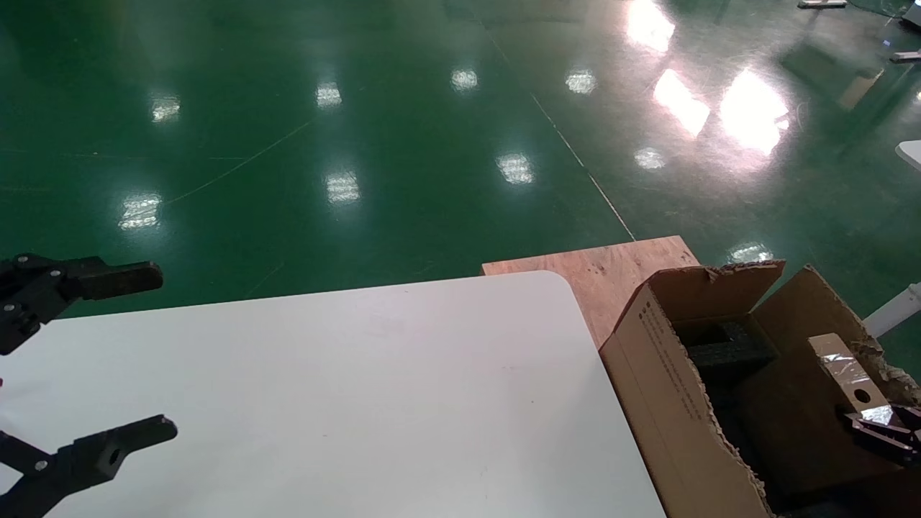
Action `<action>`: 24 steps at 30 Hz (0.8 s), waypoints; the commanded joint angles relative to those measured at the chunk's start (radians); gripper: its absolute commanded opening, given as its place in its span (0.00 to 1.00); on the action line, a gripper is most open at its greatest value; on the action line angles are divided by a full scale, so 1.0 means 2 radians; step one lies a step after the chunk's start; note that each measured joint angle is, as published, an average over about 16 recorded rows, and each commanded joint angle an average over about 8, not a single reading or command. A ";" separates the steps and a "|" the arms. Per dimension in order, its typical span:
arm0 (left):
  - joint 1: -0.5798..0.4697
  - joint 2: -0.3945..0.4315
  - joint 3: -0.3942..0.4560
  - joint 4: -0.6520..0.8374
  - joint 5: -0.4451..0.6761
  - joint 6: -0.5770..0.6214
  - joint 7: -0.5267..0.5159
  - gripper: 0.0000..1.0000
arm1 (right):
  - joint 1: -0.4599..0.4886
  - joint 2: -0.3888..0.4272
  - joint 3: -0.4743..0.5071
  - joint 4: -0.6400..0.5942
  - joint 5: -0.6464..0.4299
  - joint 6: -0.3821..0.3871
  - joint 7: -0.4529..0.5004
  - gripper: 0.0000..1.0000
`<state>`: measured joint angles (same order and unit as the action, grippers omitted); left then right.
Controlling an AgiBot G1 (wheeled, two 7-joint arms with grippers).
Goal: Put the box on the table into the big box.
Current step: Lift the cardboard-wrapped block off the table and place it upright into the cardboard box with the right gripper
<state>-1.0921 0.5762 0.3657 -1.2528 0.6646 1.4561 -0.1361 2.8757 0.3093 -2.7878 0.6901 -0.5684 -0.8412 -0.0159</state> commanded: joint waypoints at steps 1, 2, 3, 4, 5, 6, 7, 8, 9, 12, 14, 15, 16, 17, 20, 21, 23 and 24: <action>0.000 0.000 0.000 0.000 0.000 0.000 0.000 1.00 | -0.001 -0.002 -0.004 0.001 0.003 0.002 -0.001 1.00; 0.000 0.000 0.000 0.000 0.000 0.000 0.000 1.00 | -0.001 -0.002 -0.005 0.001 0.003 0.002 -0.002 1.00; 0.000 0.000 0.000 0.000 0.000 0.000 0.000 1.00 | -0.001 -0.002 -0.005 0.001 0.003 0.002 -0.002 1.00; 0.000 0.000 0.000 0.000 0.000 0.000 0.000 1.00 | -0.001 -0.002 -0.005 0.001 0.003 0.002 -0.001 1.00; 0.000 0.000 0.000 0.000 0.000 0.000 0.000 1.00 | -0.001 -0.002 -0.004 0.001 0.003 0.002 -0.001 1.00; 0.000 0.000 0.000 0.000 0.000 0.000 0.000 1.00 | -0.001 -0.002 -0.004 0.001 0.002 0.002 -0.001 1.00; 0.000 0.000 0.000 0.000 0.000 0.000 0.000 1.00 | -0.001 -0.002 -0.004 0.001 0.002 0.002 -0.001 1.00; 0.000 0.000 0.000 0.000 0.000 0.000 0.000 1.00 | -0.001 -0.002 -0.003 0.001 0.002 0.002 -0.001 1.00; 0.000 0.000 0.000 0.000 0.000 0.000 0.000 1.00 | -0.001 -0.002 -0.003 0.001 0.002 0.002 -0.001 1.00; 0.000 0.000 0.000 0.000 0.000 0.000 0.000 1.00 | -0.001 -0.001 -0.002 0.000 0.001 0.002 -0.001 1.00; 0.000 0.000 0.000 0.000 0.000 0.000 0.000 1.00 | -0.001 -0.001 -0.001 0.000 0.001 0.002 -0.001 1.00; 0.000 0.000 0.000 0.000 0.000 0.000 0.000 1.00 | -0.001 -0.001 -0.001 0.000 0.000 0.002 -0.001 1.00; 0.000 0.000 0.000 0.000 0.000 0.000 0.000 1.00 | -0.001 -0.001 -0.001 0.000 0.000 0.002 -0.001 1.00; 0.000 0.000 0.000 0.000 0.000 0.000 0.000 1.00 | -0.001 -0.001 -0.001 0.000 0.000 0.001 -0.001 1.00; 0.000 0.000 0.000 0.000 0.000 0.000 0.000 1.00 | -0.001 0.000 0.000 0.000 0.000 0.001 0.000 1.00; 0.000 0.000 0.000 0.000 0.000 0.000 0.000 1.00 | -0.001 0.000 0.000 0.000 0.000 0.001 0.000 1.00; 0.000 0.000 0.000 0.000 0.000 0.000 0.000 1.00 | -0.002 -0.001 0.002 0.001 0.000 0.000 -0.001 1.00; 0.000 0.000 0.000 0.000 0.000 0.000 0.000 1.00 | -0.003 -0.001 0.002 0.002 0.001 0.000 -0.001 1.00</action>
<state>-1.0920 0.5761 0.3657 -1.2527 0.6645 1.4560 -0.1360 2.8658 0.3012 -2.7767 0.7091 -0.5635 -0.8431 -0.0217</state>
